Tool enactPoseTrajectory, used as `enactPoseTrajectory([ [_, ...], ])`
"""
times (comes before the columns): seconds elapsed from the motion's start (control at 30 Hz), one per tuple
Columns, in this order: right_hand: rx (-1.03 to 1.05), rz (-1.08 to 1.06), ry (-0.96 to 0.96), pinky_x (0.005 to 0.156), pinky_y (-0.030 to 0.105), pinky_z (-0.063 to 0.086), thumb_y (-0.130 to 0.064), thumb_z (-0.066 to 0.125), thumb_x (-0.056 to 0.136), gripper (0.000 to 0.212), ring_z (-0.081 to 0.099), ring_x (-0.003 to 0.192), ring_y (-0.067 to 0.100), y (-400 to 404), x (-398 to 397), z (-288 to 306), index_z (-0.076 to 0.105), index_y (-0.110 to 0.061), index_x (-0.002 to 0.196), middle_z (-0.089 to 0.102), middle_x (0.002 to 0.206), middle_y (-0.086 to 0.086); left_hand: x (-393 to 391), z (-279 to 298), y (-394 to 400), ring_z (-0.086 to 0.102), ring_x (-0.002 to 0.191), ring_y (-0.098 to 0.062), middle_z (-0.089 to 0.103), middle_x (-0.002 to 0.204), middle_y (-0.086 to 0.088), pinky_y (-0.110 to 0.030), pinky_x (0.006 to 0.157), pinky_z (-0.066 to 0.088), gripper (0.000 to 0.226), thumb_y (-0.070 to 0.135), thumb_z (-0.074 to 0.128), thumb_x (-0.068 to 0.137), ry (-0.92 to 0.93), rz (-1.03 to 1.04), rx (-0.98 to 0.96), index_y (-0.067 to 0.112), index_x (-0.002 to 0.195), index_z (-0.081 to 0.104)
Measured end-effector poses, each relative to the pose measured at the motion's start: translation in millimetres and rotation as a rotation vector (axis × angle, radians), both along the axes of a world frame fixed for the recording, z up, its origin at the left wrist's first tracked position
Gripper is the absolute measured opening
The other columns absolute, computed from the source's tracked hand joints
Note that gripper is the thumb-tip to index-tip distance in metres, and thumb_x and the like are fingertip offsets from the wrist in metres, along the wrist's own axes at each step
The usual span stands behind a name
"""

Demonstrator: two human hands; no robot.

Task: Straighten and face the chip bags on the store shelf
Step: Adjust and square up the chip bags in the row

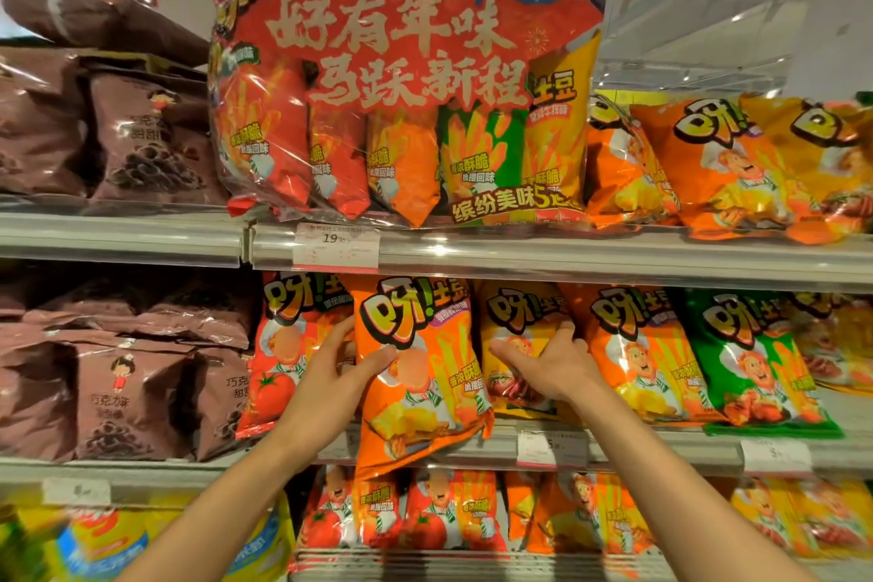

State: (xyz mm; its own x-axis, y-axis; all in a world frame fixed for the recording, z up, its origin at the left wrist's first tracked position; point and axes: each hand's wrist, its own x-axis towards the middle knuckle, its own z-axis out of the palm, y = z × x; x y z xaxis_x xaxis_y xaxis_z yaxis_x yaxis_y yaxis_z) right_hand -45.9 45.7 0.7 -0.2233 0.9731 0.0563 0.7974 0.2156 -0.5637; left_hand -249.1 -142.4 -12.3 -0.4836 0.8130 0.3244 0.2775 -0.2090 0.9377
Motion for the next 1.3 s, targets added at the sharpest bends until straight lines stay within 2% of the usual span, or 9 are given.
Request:
enactPoseTrajectory([
  [0.13,0.037,-0.015,0.04,0.11,0.049,0.039,-0.083,0.06,0.069,0.126,0.037,0.138,0.039,-2,-1,-4,0.011,-0.003,0.154,0.026,0.155,0.022,-6,0,-8,0.067,0.102,0.003,0.072,0.11,0.021,-0.011,0.073,0.053,0.041,0.025,0.066,0.094,-0.008,0.025,0.006,0.038,0.131,0.054],
  [0.27,0.03,0.007,0.122,0.103,0.044,0.045,-0.072,0.068,0.073,0.113,0.045,0.131,0.038,-6,-3,8,0.028,0.003,0.147,0.037,0.148,0.022,-10,1,-15,0.066,0.103,0.006,0.071,0.111,0.025,-0.013,0.075,0.053,0.043,0.029,0.066,0.094,-0.002,0.034,-0.006,0.039,0.133,0.053],
  [0.4,-0.015,0.049,0.285,0.086,0.039,0.055,-0.063,0.074,0.074,0.092,0.065,0.098,0.028,-2,4,21,0.049,0.008,0.127,0.063,0.099,0.012,-15,2,-20,0.065,0.106,0.005,0.07,0.113,0.027,-0.016,0.081,0.051,0.044,0.029,0.065,0.094,0.013,0.047,-0.001,0.036,0.136,0.053],
  [0.5,-0.082,0.086,0.41,0.084,0.038,0.053,-0.07,0.076,0.067,0.108,0.058,0.1,0.021,4,11,27,0.04,0.003,0.138,0.061,0.118,0.01,-16,2,-24,0.065,0.102,0.007,0.07,0.111,0.028,-0.013,0.076,0.053,0.04,0.028,0.064,0.095,0.016,0.053,0.002,0.038,0.133,0.054],
  [0.6,-0.05,0.112,0.354,0.085,0.041,0.054,-0.077,0.074,0.061,0.117,0.06,0.109,0.027,-1,12,25,0.035,-0.002,0.142,0.057,0.131,0.013,-17,1,-26,0.067,0.105,0.0,0.071,0.114,0.023,-0.021,0.08,0.055,0.037,0.027,0.063,0.096,0.014,0.053,0.003,0.038,0.131,0.057],
  [0.77,0.113,0.177,0.296,0.103,0.043,0.047,-0.084,0.069,0.055,0.126,0.047,0.131,0.028,-21,13,23,0.027,-0.012,0.15,0.045,0.146,0.01,-15,0,-28,0.068,0.105,-0.001,0.071,0.117,0.02,-0.021,0.078,0.057,0.037,0.026,0.062,0.096,0.023,0.041,0.009,0.036,0.132,0.057],
  [1.0,0.41,0.075,0.137,0.103,0.044,0.042,-0.077,0.065,0.07,0.111,0.042,0.134,0.031,-56,35,14,0.02,-0.019,0.154,0.038,0.148,0.014,0,-6,-21,0.065,0.103,0.003,0.07,0.113,0.026,-0.029,0.091,0.051,0.033,0.026,0.063,0.096,0.039,0.038,0.005,0.039,0.126,0.059],
  [1.2,0.545,-0.101,0.073,0.098,0.048,0.043,-0.076,0.063,0.072,0.109,0.044,0.128,0.035,-59,84,6,0.019,-0.018,0.153,0.046,0.139,0.016,33,-8,5,0.057,0.102,0.019,0.063,0.116,0.032,-0.004,0.083,0.042,0.035,0.029,0.063,0.097,0.119,0.029,0.003,0.048,0.124,0.053],
  [1.3,0.547,-0.145,0.055,0.099,0.052,0.043,-0.076,0.063,0.072,0.111,0.041,0.129,0.037,-51,109,3,0.017,-0.017,0.154,0.044,0.141,0.018,55,-7,22,0.058,0.107,0.013,0.062,0.117,0.03,-0.002,0.082,0.041,0.035,0.027,0.061,0.098,0.147,0.03,-0.009,0.047,0.125,0.049],
])
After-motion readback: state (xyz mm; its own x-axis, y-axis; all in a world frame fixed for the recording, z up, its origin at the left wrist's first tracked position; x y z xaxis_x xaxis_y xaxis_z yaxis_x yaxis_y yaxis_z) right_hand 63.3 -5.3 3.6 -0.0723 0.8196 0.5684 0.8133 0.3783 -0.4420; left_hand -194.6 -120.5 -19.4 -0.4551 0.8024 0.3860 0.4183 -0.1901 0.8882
